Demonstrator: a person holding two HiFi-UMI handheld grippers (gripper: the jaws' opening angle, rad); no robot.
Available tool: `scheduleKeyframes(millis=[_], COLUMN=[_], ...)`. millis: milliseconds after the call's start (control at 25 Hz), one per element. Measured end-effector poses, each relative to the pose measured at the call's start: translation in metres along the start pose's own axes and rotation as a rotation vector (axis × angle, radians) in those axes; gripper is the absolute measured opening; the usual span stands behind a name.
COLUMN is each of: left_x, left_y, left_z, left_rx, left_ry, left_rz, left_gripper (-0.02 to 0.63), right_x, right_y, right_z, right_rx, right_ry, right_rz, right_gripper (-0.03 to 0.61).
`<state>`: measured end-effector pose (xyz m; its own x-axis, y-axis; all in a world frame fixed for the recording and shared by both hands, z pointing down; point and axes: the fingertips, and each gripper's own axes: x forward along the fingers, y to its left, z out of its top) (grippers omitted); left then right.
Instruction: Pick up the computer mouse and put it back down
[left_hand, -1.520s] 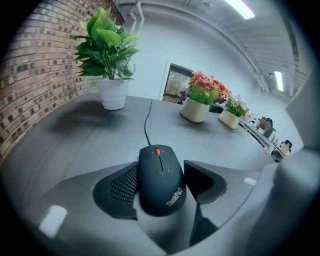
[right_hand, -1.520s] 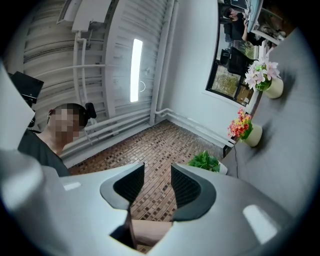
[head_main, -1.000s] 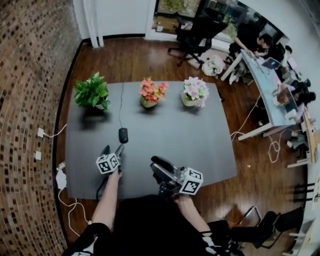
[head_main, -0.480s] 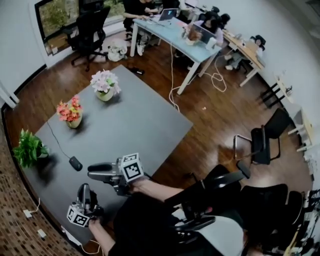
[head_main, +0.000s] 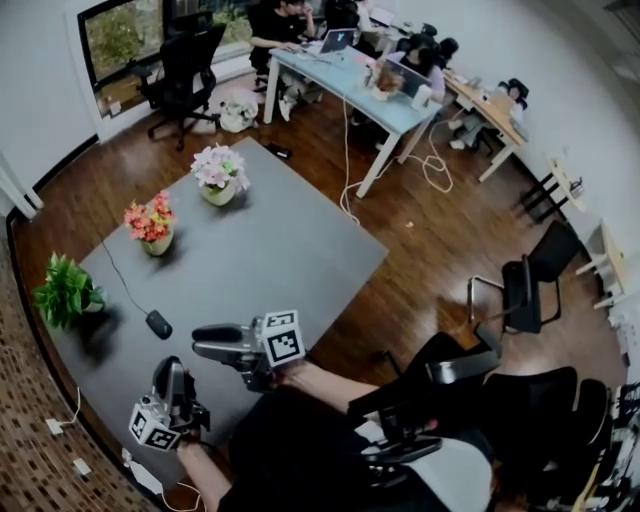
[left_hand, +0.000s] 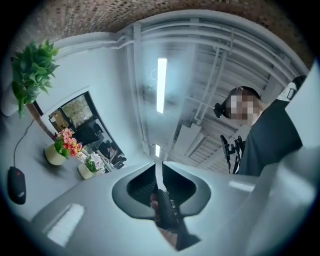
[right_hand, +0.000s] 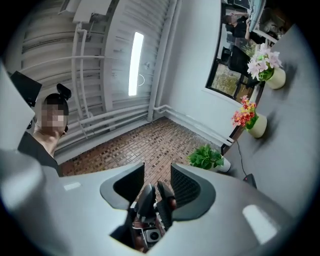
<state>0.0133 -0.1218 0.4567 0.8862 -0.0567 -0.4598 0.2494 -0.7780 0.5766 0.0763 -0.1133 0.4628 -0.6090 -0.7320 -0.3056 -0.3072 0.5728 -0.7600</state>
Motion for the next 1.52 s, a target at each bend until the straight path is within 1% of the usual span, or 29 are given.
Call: scheduleKeyframes(millis=[160,280,320,400,440,560,640,720,840,1000,1160,1280,1360,1400,1440,1520], left_x=[0.006,0.025,0.03,0.03,0.026,0.007,-0.003,-0.005,-0.006,-0.003,-0.002,-0.008,0.004,0.012,0.015,0.019], left_y=[-0.024,-0.04,-0.045,-0.052,-0.053,-0.046,-0.042,-0.045,-0.05,-0.057,-0.07,-0.076,-0.096,-0.107,-0.115,-0.128], left_z=[0.001,-0.014,-0.018,-0.022,-0.025,-0.033,-0.031,-0.026,-0.023,-0.015,-0.013,-0.035,-0.035,-0.038,-0.05,-0.084], left_rx=[0.025,0.043,0.056,0.091,0.106,0.132,0.135,0.138,0.151,0.186,0.246,0.254,0.26,0.251,0.23,0.181], left_ry=[0.025,0.085,0.109,0.148,0.162,0.195,0.213,0.211,0.208,0.224,0.213,0.207,0.202,0.198,0.191,0.17], left_rz=[-0.038,-0.071,-0.069,-0.037,-0.016,0.029,0.028,0.018,0.018,0.038,0.072,0.11,0.13,0.143,0.161,0.193], left_gripper=[0.008,0.008,0.008,0.008,0.008,0.008,0.008,0.008,0.008,0.008,0.008,0.005,0.005,0.005,0.005,0.005], right_x=[0.0,-0.016,-0.022,-0.031,-0.034,-0.034,-0.027,-0.018,-0.01,-0.011,-0.015,-0.021,-0.034,-0.044,-0.057,-0.088], right_y=[0.007,0.014,0.019,0.028,0.033,0.044,0.046,0.046,0.051,0.061,0.071,0.09,0.107,0.116,0.125,0.143], right_z=[-0.012,-0.012,-0.011,-0.009,-0.007,-0.008,-0.015,-0.025,-0.04,-0.049,-0.051,-0.048,-0.046,-0.044,-0.041,-0.034], right_rx=[-0.016,-0.035,-0.037,-0.044,-0.053,-0.094,-0.118,-0.132,-0.128,-0.125,-0.113,-0.121,-0.127,-0.128,-0.128,-0.13], right_ry=[0.008,-0.011,-0.019,-0.029,-0.029,-0.013,0.002,0.018,0.038,0.071,0.086,0.092,0.087,0.084,0.079,0.068], right_rz=[0.004,-0.003,-0.002,0.003,0.006,0.002,-0.012,-0.026,-0.03,-0.011,0.035,0.091,0.123,0.133,0.138,0.144], right_gripper=[0.16,0.119,0.099,0.043,0.004,0.0,0.0,0.0,0.0,0.0,0.0,0.0,0.0,0.0,0.0,0.0])
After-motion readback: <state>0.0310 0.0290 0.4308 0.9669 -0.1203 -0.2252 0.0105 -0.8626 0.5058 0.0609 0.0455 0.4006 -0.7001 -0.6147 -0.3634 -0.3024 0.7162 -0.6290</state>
